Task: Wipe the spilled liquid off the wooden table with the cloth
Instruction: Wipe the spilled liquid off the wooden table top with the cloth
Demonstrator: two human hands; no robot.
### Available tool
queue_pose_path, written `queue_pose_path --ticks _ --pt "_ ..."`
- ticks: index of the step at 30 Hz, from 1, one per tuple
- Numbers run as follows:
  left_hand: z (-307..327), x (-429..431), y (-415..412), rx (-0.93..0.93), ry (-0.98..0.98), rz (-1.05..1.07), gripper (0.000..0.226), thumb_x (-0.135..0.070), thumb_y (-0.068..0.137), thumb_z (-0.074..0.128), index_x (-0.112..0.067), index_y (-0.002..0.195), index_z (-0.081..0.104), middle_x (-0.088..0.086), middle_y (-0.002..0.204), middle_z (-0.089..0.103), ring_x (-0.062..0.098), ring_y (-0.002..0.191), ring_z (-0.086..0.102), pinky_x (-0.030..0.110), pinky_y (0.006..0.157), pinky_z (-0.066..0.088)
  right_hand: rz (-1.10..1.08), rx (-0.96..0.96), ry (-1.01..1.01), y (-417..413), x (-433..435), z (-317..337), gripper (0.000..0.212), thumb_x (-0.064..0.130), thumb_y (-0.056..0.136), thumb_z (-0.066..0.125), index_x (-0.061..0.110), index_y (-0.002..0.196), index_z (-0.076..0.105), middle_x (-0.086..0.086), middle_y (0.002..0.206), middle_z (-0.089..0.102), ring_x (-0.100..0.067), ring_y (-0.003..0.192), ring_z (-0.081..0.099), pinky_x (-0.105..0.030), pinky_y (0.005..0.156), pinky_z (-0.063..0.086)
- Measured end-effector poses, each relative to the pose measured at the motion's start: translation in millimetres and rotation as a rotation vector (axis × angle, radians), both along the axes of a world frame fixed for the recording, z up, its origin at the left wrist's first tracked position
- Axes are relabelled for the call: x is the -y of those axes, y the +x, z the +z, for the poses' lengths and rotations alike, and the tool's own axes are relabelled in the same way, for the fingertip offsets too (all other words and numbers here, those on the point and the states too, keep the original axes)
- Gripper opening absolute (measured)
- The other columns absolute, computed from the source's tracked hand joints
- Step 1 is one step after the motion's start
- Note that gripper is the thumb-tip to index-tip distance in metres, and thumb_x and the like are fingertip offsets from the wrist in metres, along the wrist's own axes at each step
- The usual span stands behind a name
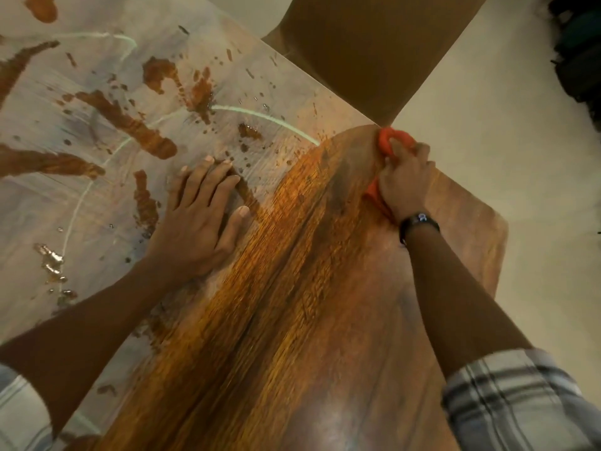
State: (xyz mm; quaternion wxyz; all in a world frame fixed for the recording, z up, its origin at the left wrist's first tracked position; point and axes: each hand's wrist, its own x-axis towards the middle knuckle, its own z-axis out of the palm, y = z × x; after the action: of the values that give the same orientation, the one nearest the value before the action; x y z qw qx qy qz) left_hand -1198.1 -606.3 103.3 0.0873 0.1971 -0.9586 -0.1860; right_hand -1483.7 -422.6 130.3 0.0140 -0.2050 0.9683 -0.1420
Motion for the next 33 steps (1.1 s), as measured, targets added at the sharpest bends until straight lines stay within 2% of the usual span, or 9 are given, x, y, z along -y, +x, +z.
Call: queue_pose_path --ticks 6,11,16,18,20,23,27,30,33 --pt "2 -1 1 -0.017 -0.008 0.027 0.059 -0.044 0.103 0.027 -0.005 0.144 0.046 0.013 0.155 0.038 0.032 0.152 0.022 0.057 0.123 0.012 0.190 -0.016 -0.029 47 84 -5 0.042 0.027 0.098 0.046 0.035 0.138 0.051 -0.007 0.150 0.034 -0.032 0.130 0.035 -0.037 0.108 0.031" --pt "2 -2 2 -0.004 -0.014 0.031 0.059 -0.043 0.103 0.026 -0.004 0.142 0.048 0.014 0.154 0.040 0.031 0.152 0.021 0.055 0.124 0.012 0.423 -0.007 -0.062 142 18 -13 0.049 0.026 0.096 0.048 0.036 0.144 0.041 -0.005 0.150 0.031 -0.030 0.119 0.041 -0.042 0.099 0.043" --pt "-2 -1 1 0.000 -0.010 0.010 0.056 -0.041 0.104 0.028 -0.004 0.141 0.047 0.014 0.154 0.039 0.031 0.152 0.020 0.053 0.125 0.008 0.006 0.017 -0.058 70 -99 -3 0.047 0.019 0.102 0.044 0.033 0.146 0.044 -0.010 0.155 0.030 -0.033 0.132 0.039 -0.045 0.109 0.037" --pt "-3 0 1 -0.003 -0.027 0.008 0.056 -0.042 0.104 0.028 -0.005 0.142 0.047 0.014 0.154 0.039 0.031 0.152 0.020 0.051 0.125 0.006 -0.149 -0.029 -0.009 27 -109 5 0.042 0.015 0.102 0.044 0.025 0.141 0.051 -0.015 0.148 0.042 -0.036 0.125 0.047 -0.036 0.104 0.031" --pt "-5 0 1 -0.004 -0.041 0.004 0.057 -0.043 0.104 0.027 -0.006 0.142 0.046 0.014 0.154 0.040 0.032 0.151 0.021 0.051 0.125 0.007 -0.242 -0.052 0.055 -10 -90 9 0.040 0.019 0.100 0.042 0.026 0.138 0.054 -0.016 0.140 0.047 -0.039 0.115 0.053 -0.038 0.100 0.033" --pt "-6 1 0 -0.009 -0.031 0.006 0.057 -0.044 0.104 0.025 -0.007 0.142 0.046 0.012 0.154 0.040 0.030 0.152 0.020 0.050 0.125 0.006 -0.177 0.033 0.004 -27 -29 5 0.041 0.023 0.099 0.041 0.034 0.137 0.052 -0.013 0.141 0.040 -0.039 0.121 0.044 -0.046 0.103 0.038" --pt "-6 3 2 -0.020 -0.009 0.002 0.057 -0.044 0.105 0.024 -0.008 0.144 0.045 0.009 0.156 0.039 0.026 0.154 0.018 0.050 0.126 0.006 0.090 0.003 0.015 -9 -6 -3 0.042 0.027 0.102 0.042 0.034 0.143 0.048 -0.009 0.148 0.035 -0.033 0.126 0.039 -0.041 0.108 0.035" --pt "-7 4 3 -0.023 -0.009 -0.002 0.057 -0.044 0.105 0.024 -0.008 0.145 0.044 0.009 0.156 0.039 0.025 0.153 0.018 0.049 0.126 0.006 -0.099 -0.076 0.045 -19 -75 1 0.041 0.026 0.101 0.041 0.037 0.140 0.050 -0.009 0.144 0.041 -0.026 0.114 0.049 -0.034 0.099 0.038" --pt "-7 3 2 -0.029 -0.017 -0.002 0.057 -0.042 0.104 0.027 -0.006 0.144 0.045 0.011 0.155 0.041 0.028 0.152 0.022 0.051 0.125 0.008 -0.418 -0.045 0.056 -31 -150 3 0.045 0.017 0.096 0.040 0.032 0.136 0.054 -0.015 0.138 0.042 -0.039 0.116 0.048 -0.044 0.103 0.039"
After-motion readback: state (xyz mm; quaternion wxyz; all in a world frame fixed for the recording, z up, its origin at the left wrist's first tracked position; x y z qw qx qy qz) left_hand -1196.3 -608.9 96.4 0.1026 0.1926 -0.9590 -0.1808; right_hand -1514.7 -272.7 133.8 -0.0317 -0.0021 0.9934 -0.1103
